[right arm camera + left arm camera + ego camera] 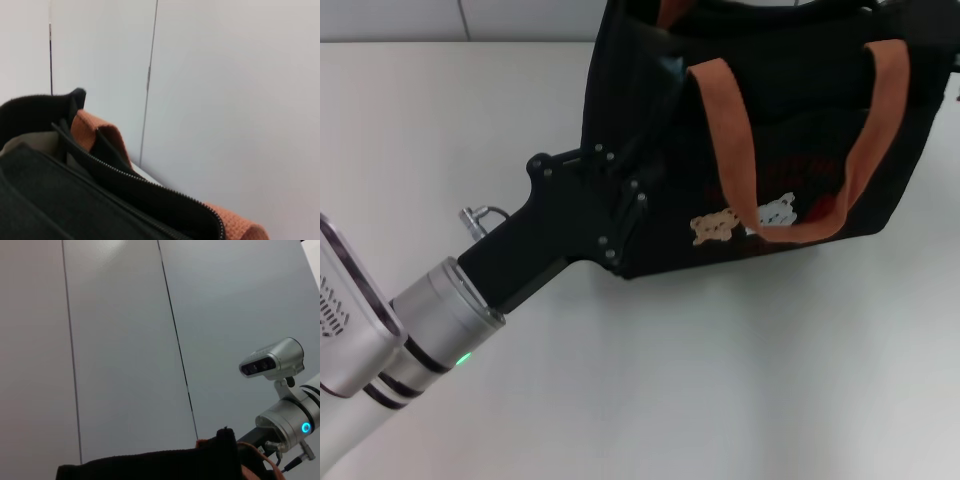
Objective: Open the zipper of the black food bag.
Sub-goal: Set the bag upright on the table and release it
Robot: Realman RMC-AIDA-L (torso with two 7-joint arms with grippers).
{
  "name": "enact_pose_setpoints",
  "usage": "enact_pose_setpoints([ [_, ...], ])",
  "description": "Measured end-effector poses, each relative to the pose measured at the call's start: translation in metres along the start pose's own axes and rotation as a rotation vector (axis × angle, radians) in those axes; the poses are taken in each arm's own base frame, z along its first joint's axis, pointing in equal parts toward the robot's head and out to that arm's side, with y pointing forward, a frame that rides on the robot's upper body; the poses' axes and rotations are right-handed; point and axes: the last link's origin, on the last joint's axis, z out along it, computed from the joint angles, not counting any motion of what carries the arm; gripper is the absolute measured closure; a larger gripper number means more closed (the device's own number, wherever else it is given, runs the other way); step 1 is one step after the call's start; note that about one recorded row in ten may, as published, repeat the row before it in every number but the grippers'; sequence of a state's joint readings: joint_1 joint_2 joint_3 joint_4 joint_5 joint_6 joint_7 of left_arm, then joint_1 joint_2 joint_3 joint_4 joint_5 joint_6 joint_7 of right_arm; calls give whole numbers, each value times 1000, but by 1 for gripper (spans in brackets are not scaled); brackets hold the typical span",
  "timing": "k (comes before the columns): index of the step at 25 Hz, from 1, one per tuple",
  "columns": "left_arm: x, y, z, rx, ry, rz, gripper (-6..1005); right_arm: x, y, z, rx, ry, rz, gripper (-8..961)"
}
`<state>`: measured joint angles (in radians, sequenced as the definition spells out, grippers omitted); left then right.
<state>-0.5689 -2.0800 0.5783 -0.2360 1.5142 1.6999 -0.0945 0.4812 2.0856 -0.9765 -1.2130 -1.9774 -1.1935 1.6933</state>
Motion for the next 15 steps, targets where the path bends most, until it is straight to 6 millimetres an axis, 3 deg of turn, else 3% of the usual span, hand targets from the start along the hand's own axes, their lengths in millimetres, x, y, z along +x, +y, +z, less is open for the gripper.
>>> enact_pose_setpoints([
  [7,-2,3,-9,16,-14,-20,840,10,3,11,-4,4,16,852],
  [10,1,2,-13,21,4,-24,809,10,2,5,16,-35,29,784],
  [11,5,0,-18,26,30,-22,798,9,1,-7,39,-89,40,741],
  [12,5,0,-18,26,30,-22,710,9,1,-7,39,-89,40,697],
  [13,11,-3,-23,31,62,-17,623,9,0,-20,61,-141,55,654],
  [15,13,-4,-26,32,76,-18,530,10,0,-29,77,-176,66,574],
])
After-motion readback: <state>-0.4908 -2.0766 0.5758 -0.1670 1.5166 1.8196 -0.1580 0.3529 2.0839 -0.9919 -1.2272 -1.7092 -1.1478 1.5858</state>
